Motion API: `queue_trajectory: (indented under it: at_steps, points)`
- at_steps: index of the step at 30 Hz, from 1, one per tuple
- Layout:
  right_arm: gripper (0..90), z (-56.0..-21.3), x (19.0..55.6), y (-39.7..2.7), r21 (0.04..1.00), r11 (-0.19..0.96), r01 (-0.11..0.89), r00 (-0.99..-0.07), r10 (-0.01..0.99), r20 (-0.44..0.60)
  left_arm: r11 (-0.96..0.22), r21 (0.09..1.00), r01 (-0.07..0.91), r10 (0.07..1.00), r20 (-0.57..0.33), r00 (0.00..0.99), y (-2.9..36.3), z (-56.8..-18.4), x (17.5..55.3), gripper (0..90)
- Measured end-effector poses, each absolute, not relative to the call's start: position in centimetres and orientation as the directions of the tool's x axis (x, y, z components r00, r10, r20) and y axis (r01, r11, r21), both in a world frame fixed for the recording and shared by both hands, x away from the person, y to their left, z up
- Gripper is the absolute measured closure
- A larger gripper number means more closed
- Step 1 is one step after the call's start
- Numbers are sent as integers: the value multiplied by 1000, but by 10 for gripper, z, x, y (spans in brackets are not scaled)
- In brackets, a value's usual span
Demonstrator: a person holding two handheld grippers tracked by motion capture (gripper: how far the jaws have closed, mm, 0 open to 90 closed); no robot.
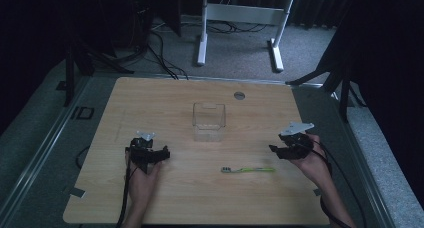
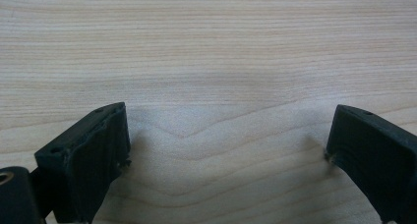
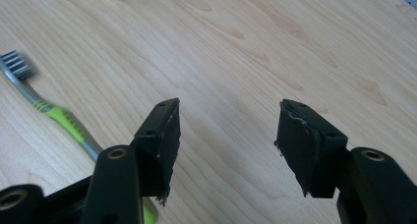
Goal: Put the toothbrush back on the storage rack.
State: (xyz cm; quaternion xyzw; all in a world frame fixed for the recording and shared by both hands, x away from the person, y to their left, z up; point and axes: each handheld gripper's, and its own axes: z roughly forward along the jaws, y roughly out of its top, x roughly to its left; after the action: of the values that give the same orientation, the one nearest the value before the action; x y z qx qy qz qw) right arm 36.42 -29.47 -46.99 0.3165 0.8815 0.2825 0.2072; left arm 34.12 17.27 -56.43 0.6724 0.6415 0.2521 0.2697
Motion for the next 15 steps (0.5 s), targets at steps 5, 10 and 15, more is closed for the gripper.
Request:
queue_trajectory:
  at_steps: [5, 10, 15]
  points:
    - [422, -468, 365, -289, 623, 655, 428, -728, 658, -192, -32, 686, 727, 999, -7, 50, 173, -564, 341, 30]
    - [427, -466, 365, -286, 613, 673, 414, -743, 639, -200, -32, 686, 727, 999, -7, 50, 173, -564, 341, 30]
    - [438, -465, 365, -283, 603, 688, 404, -757, 621, -201, -32, 686, 727, 999, -7, 50, 173, -564, 341, 30]
